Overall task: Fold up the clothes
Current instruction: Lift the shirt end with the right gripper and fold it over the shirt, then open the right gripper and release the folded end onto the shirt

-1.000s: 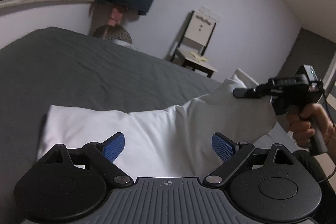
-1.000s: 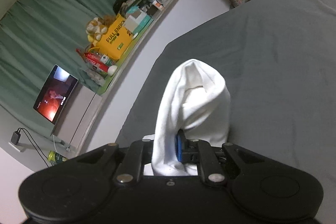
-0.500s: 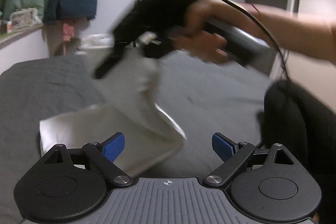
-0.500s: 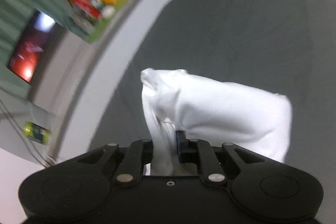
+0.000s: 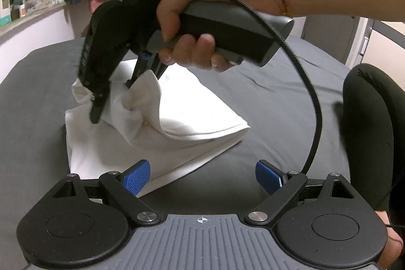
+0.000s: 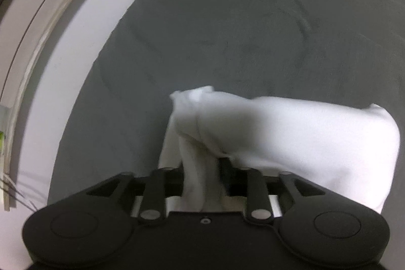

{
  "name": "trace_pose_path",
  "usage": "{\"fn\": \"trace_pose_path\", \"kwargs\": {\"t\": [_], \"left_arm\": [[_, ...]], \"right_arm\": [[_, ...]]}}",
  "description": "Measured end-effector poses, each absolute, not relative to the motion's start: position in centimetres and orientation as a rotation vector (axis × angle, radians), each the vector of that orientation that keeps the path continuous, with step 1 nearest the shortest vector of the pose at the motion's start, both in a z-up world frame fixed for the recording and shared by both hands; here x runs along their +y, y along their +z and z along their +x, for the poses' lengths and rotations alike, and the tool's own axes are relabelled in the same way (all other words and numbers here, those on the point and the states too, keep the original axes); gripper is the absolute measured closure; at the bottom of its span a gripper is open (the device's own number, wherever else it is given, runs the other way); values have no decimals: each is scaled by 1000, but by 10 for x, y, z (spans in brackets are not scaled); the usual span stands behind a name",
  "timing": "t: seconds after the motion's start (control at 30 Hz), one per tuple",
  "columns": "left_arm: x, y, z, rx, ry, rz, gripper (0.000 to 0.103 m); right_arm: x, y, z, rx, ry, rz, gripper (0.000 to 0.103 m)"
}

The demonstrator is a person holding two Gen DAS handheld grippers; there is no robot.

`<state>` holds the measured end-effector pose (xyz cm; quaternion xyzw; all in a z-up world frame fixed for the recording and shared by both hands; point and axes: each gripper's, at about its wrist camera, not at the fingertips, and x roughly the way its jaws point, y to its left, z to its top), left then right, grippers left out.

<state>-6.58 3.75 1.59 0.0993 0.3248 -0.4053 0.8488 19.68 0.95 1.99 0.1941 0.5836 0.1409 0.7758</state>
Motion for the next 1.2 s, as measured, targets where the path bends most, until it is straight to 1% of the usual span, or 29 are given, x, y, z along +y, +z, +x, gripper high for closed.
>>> {"fn": "trace_pose_path", "kwargs": {"t": [0.03,0.1,0.23,0.37,0.43,0.5,0.53,0.67,0.77,0.87,0.97,1.2], "left_arm": [[39,15,-67,687,-848,206,11],[39,14,-65,698,-833,201,11],[40,11,-60,718,-800,202,11],[42,12,-57,724,-782,177,11],[41,13,-56,729,-776,153,11],[39,16,-53,726,-776,133,11],[40,20,-53,713,-773,123,11],[46,34,-47,654,-736,33,11],[56,41,-42,615,-689,-60,11],[59,33,-31,650,-639,-109,11],[61,26,-21,684,-589,-156,11],[68,9,3,760,-471,-268,11]], "right_arm": [[11,23,196,1260,337,426,62],[11,31,191,1236,417,449,62],[5,56,176,1123,567,520,61],[-27,73,150,979,640,567,57],[-49,79,136,901,651,577,51],[-72,85,121,824,661,587,47],[-82,87,116,789,658,580,46],[-117,69,105,743,575,469,46],[-130,47,96,707,561,465,46],[-141,26,86,666,550,462,44],[-142,13,78,642,546,477,40],[-127,9,85,635,646,491,37]]}}
